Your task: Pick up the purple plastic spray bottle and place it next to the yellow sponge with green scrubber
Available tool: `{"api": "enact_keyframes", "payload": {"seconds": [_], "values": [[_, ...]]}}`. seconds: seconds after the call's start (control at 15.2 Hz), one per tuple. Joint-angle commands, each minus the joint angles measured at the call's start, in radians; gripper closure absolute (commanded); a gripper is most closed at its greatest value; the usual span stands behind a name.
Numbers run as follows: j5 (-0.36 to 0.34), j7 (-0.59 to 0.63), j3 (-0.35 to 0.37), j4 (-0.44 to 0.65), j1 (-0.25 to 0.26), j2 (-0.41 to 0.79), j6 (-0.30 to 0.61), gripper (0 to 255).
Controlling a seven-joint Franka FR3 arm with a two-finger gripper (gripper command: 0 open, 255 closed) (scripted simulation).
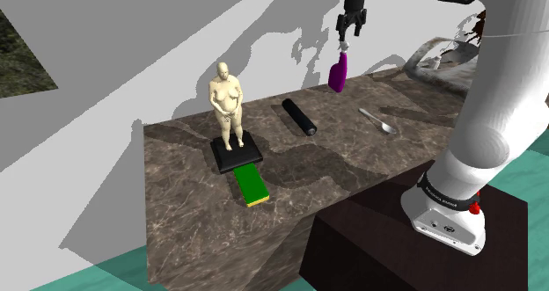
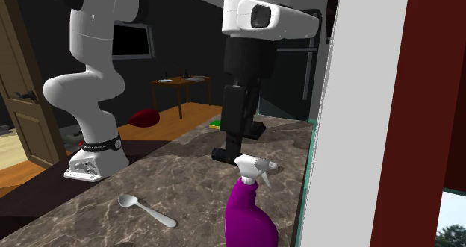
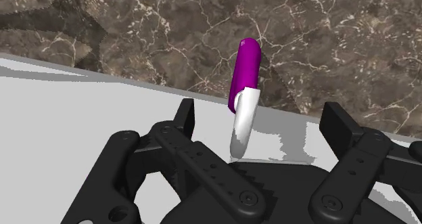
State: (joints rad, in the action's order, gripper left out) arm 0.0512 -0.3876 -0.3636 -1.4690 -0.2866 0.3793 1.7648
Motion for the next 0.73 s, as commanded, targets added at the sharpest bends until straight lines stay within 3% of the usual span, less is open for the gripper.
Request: {"api": "enact_keyframes", "payload": {"seconds": [0.0,0.33,0.66], "values": [[0.006,-0.004,0.000,-0.002,-0.005,0.014,0.016,0],[0.008,-0.006,0.001,-0.072,-0.004,0.018,0.089,0],[0.008,-0.006,0.001,-0.072,-0.004,0.018,0.089,0]]}}
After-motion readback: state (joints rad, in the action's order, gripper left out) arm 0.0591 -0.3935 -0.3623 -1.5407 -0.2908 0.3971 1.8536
